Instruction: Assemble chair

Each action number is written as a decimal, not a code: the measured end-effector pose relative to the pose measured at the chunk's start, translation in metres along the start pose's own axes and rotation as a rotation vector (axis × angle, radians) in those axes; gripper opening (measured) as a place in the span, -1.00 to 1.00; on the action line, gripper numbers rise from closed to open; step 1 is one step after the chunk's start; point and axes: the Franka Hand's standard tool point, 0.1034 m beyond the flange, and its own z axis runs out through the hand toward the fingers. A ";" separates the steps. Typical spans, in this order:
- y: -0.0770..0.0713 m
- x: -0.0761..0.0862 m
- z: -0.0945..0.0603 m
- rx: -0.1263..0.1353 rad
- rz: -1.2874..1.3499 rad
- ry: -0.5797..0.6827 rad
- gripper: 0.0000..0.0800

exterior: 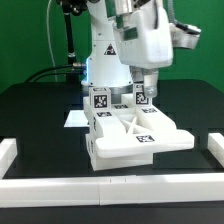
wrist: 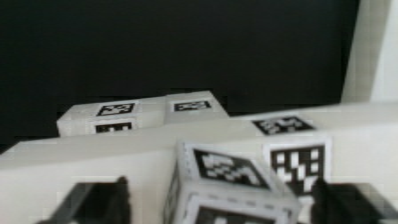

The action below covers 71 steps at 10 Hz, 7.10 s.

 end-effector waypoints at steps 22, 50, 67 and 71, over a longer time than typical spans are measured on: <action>0.002 0.003 0.007 -0.044 -0.386 0.030 -0.31; -0.003 -0.001 0.007 -0.109 -0.990 -0.008 0.62; -0.005 -0.004 0.009 -0.036 0.374 0.001 -0.31; -0.006 -0.006 0.011 -0.016 0.725 -0.032 -0.31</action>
Offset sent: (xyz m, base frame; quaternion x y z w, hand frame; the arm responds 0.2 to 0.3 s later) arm 0.0000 0.0000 0.0000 0.0000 0.0000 -0.1296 0.9916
